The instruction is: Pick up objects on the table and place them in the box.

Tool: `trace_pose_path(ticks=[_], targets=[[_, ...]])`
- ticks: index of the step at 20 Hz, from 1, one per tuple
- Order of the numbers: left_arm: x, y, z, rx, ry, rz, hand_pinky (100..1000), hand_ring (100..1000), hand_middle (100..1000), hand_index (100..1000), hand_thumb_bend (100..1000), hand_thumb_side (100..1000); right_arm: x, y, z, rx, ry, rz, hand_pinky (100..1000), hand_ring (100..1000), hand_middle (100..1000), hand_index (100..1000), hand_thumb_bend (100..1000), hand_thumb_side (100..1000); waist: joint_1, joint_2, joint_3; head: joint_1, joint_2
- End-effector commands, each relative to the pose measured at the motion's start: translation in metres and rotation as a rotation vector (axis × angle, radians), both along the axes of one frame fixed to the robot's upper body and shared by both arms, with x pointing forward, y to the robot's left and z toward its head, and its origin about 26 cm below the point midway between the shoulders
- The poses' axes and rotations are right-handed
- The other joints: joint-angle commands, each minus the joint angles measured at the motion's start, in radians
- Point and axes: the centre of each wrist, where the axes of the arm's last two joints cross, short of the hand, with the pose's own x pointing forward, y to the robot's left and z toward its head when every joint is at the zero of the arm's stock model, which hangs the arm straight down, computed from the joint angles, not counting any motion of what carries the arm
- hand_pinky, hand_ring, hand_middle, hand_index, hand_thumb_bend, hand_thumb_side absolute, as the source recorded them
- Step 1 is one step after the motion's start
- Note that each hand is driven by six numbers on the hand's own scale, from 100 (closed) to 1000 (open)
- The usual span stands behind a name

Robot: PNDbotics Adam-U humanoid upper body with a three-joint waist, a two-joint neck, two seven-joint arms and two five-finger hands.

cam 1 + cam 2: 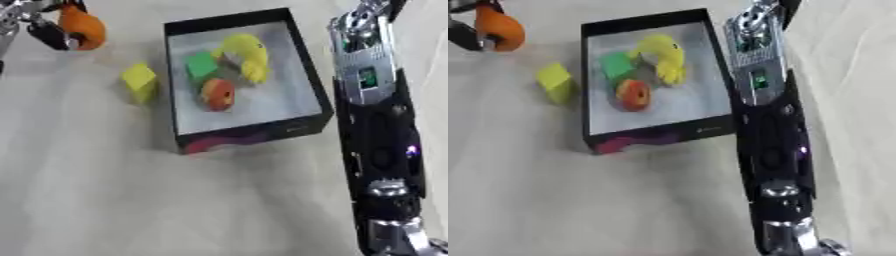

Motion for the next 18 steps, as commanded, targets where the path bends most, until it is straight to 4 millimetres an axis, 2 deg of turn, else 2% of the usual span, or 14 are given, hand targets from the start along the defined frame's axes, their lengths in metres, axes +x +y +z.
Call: trace_pose_path(ticks=[1,7,15,18], targets=[[-0.011,-0.018,0.039,0.071,-0.074,-0.092,792,776,725,736,219,100,-0.004,-0.002,0.01,-0.012,-0.043,-0.006,902,772,787,885,100,599,0.003,-0.047,0.006,-0.006,0.005],[-0.026,-0.088,0.071,0.11,-0.117,-0.308,793,775,726,737,222,100,-0.008,0.002,0.006,-0.02,-0.047,0.004,902,773,787,885,100,599,0.009,-0.06,0.012,-0.015,0.005],[-0.05,-0.162,0.08,0.16,-0.1,-0.559,789,772,725,738,225,100,-0.013,0.006,0.004,-0.026,-0.052,0.017,902,773,787,885,100,601,0.021,-0.065,-0.013,0.004,0.005],[-0.059,-0.183,0.079,0.183,-0.076,-0.632,789,772,725,737,224,100,-0.014,0.008,0.003,-0.025,-0.054,0.027,903,773,787,885,100,602,0.025,-0.064,-0.024,0.013,0.005]])
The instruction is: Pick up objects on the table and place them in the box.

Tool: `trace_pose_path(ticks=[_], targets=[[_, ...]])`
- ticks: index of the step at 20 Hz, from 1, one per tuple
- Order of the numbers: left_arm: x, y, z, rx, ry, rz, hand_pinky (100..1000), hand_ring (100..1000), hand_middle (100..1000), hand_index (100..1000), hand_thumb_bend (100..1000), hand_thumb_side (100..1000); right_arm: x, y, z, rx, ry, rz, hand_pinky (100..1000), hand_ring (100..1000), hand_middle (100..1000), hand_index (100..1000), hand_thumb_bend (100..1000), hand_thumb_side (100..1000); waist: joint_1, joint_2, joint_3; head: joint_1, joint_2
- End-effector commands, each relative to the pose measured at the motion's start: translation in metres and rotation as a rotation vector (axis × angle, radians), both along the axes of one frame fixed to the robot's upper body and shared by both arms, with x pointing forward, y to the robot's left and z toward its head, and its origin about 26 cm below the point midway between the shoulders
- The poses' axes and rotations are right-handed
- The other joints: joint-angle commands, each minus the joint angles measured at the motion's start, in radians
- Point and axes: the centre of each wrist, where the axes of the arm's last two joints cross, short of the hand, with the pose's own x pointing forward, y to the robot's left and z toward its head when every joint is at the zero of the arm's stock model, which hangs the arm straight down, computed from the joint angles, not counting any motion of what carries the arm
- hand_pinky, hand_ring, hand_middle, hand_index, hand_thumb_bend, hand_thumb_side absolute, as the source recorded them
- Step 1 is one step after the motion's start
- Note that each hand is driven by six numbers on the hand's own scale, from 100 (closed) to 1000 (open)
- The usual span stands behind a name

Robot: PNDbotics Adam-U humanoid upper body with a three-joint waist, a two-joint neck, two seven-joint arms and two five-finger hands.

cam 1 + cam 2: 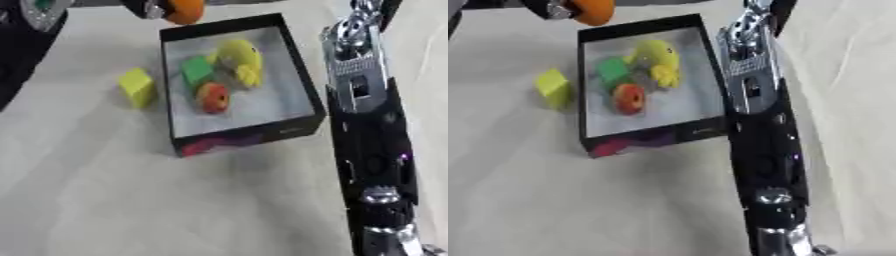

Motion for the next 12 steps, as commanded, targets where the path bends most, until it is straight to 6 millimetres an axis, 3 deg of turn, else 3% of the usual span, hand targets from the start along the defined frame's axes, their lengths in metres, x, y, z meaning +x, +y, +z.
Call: trace_pose_path(ticks=[1,12], targets=[[-0.013,-0.018,0.012,0.029,-0.009,-0.069,789,772,725,737,224,100,-0.007,0.004,0.011,0.0,-0.042,0.017,903,773,787,885,100,603,0.015,-0.046,-0.003,0.01,0.005],[0.0,-0.043,-0.041,0.106,0.188,-0.113,781,766,730,748,233,100,-0.01,0.004,0.005,0.013,-0.039,0.039,904,773,788,886,100,609,0.026,-0.043,-0.012,0.007,0.003]])
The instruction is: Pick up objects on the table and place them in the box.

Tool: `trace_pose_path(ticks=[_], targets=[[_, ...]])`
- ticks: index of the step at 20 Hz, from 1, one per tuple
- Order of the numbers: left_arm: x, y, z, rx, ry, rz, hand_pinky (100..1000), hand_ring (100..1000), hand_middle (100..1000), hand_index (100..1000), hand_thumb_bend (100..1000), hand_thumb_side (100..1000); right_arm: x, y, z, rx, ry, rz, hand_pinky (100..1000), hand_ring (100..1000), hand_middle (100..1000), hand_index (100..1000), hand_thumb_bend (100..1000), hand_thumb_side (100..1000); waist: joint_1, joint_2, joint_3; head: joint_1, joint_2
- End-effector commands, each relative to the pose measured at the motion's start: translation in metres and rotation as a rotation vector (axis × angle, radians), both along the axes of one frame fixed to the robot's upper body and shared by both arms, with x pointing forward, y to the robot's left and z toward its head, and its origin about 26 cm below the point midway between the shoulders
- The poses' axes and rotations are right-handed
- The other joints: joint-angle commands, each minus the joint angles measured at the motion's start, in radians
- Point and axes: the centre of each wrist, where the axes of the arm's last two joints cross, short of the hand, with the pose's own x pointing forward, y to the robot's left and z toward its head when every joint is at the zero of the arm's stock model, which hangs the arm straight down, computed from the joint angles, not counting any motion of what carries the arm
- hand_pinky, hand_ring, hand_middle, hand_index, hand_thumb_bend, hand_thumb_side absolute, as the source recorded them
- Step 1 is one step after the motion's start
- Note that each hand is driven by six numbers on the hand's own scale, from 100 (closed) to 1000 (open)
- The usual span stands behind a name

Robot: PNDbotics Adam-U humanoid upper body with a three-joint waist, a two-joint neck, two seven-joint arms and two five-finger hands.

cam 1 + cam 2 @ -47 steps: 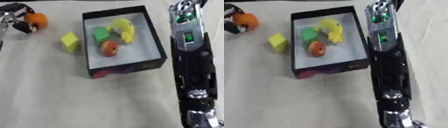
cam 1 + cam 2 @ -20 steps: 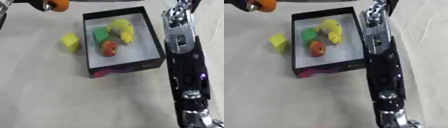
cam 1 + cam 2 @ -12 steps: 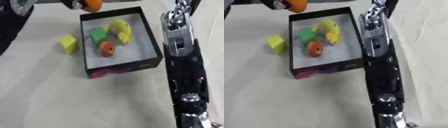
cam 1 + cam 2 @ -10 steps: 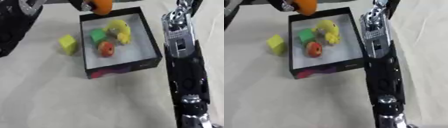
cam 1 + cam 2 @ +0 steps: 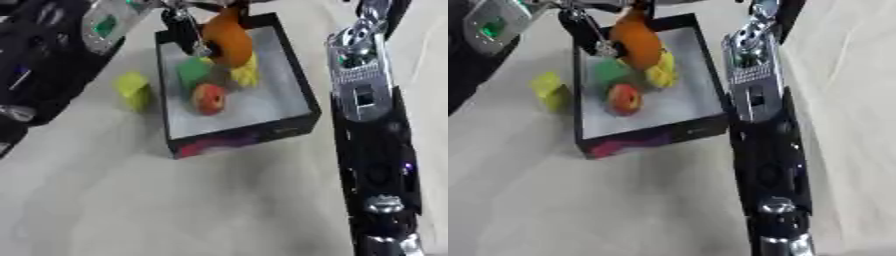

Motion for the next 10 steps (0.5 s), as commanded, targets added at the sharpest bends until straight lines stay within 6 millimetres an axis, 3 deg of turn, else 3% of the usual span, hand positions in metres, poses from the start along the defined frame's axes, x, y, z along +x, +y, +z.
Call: trace_pose_path(ticks=[1,4,5,8,10], targets=[[0.003,0.0,-0.001,0.002,0.015,-0.002,784,768,736,755,243,100,-0.005,0.002,0.011,0.006,-0.039,0.014,904,773,788,886,100,609,0.011,-0.043,0.002,0.002,0.004],[0.008,0.005,-0.014,0.031,0.058,0.013,789,777,752,785,364,100,-0.004,0.002,0.012,0.006,-0.041,0.014,904,773,788,886,100,608,0.01,-0.041,0.003,0.002,0.005],[0.011,0.008,-0.018,0.051,0.076,0.021,799,793,771,815,435,156,-0.004,0.002,0.012,0.006,-0.041,0.014,904,773,788,886,100,607,0.009,-0.04,0.002,0.003,0.005],[0.016,0.019,-0.022,0.069,0.115,0.043,826,833,819,923,694,469,-0.004,0.001,0.013,0.007,-0.041,0.011,904,773,788,886,100,607,0.007,-0.04,0.004,0.001,0.005],[0.019,0.03,-0.019,0.038,0.12,0.07,832,845,828,952,756,526,-0.003,0.001,0.013,0.009,-0.038,0.011,904,772,788,886,100,607,0.004,-0.041,0.006,0.0,0.005]])
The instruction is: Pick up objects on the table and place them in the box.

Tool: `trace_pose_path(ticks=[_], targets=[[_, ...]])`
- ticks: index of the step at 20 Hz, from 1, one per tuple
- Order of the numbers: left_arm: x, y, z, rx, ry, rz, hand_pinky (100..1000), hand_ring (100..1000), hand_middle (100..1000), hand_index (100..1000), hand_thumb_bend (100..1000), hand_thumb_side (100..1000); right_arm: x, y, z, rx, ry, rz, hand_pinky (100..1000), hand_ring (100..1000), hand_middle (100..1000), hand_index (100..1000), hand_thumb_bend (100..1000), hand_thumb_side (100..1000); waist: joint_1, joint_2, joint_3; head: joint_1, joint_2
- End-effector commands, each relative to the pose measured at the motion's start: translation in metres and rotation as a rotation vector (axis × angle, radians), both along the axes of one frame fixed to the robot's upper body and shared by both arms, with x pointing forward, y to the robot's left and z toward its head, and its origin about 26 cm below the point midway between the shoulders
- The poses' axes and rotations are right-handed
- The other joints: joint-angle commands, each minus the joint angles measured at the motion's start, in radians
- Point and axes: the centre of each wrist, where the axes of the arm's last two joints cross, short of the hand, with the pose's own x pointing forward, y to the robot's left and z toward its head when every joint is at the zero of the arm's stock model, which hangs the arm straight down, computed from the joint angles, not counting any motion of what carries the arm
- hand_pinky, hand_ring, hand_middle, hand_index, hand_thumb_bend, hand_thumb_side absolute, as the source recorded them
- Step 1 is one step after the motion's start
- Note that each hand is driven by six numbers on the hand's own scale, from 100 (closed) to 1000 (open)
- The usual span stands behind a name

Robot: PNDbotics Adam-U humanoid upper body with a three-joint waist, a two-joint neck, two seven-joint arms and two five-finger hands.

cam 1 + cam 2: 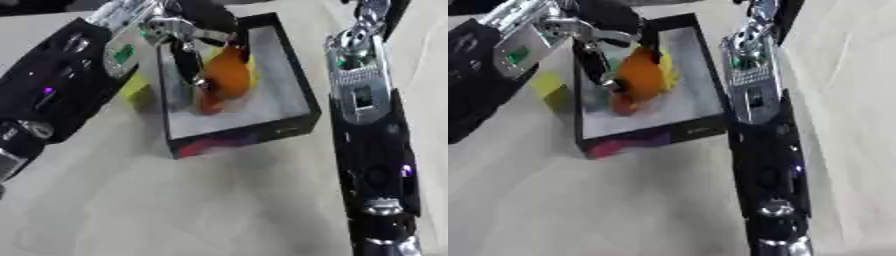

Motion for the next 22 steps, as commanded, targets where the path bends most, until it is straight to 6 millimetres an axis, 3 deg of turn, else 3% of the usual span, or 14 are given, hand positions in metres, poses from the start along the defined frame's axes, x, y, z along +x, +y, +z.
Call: trace_pose_path(ticks=[1,5,8,9,10,16,22], targets=[[0.005,0.024,0.017,-0.043,-0.02,0.057,833,845,827,954,761,531,-0.003,0.001,0.011,0.005,-0.032,0.006,904,772,788,886,100,607,0.001,-0.043,0.006,-0.003,0.005],[0.005,0.051,0.031,-0.134,-0.084,0.118,831,842,821,941,757,559,-0.002,-0.002,0.009,0.014,-0.023,-0.001,904,772,788,886,100,608,-0.004,-0.047,0.018,-0.015,0.005],[0.003,0.054,0.034,-0.159,-0.106,0.125,831,842,821,941,757,559,-0.002,-0.002,0.008,0.015,-0.022,-0.001,904,772,788,886,100,608,-0.005,-0.047,0.019,-0.016,0.005],[0.002,0.054,0.034,-0.162,-0.108,0.126,825,821,792,893,265,100,-0.002,-0.002,0.008,0.015,-0.022,-0.001,904,773,788,886,100,546,-0.005,-0.048,0.02,-0.016,0.005],[0.002,0.06,0.037,-0.182,-0.112,0.141,823,820,790,890,703,555,-0.001,-0.004,0.008,0.016,-0.021,-0.008,904,773,788,886,100,607,-0.009,-0.051,0.029,-0.025,0.005],[-0.01,0.12,0.041,-0.333,-0.144,0.283,819,820,791,889,702,570,0.001,-0.009,0.01,0.019,-0.02,-0.028,904,773,789,886,100,605,-0.019,-0.053,0.057,-0.043,0.005],[-0.026,0.167,0.034,-0.352,-0.112,0.445,821,821,781,876,725,596,0.002,-0.011,0.01,0.023,-0.021,-0.036,905,773,790,886,100,605,-0.023,-0.053,0.068,-0.05,0.005]])
